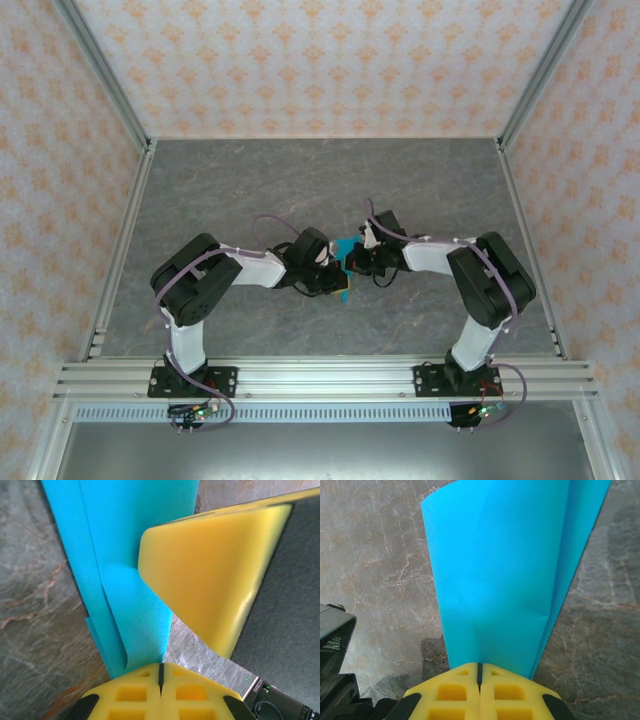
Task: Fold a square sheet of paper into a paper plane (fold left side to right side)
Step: Fold the wing for the fifth time at the center of the table.
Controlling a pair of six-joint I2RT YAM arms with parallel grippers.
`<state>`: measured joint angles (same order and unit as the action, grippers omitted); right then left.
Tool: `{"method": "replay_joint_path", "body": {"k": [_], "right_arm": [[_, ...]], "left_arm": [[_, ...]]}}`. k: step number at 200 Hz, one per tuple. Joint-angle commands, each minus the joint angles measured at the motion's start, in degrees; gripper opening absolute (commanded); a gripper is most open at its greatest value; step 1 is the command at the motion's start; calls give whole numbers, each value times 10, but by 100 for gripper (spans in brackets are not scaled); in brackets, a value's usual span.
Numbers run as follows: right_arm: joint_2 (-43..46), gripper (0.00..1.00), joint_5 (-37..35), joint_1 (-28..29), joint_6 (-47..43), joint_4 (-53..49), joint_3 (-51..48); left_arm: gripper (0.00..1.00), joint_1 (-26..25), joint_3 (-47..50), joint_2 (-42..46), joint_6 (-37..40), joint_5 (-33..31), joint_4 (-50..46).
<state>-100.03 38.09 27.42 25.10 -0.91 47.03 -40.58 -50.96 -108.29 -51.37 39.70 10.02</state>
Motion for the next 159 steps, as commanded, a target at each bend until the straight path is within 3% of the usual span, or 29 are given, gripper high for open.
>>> {"method": "replay_joint_path", "body": {"k": [1, 159], "right_arm": [[-23, 0, -65, -25, -25, 15, 23], [-72, 0, -47, -69, -64, -17, 105]], "left_arm": [[1, -7, 20, -39, 7, -48, -93], [0, -7, 24, -39, 9, -48, -93]]}}
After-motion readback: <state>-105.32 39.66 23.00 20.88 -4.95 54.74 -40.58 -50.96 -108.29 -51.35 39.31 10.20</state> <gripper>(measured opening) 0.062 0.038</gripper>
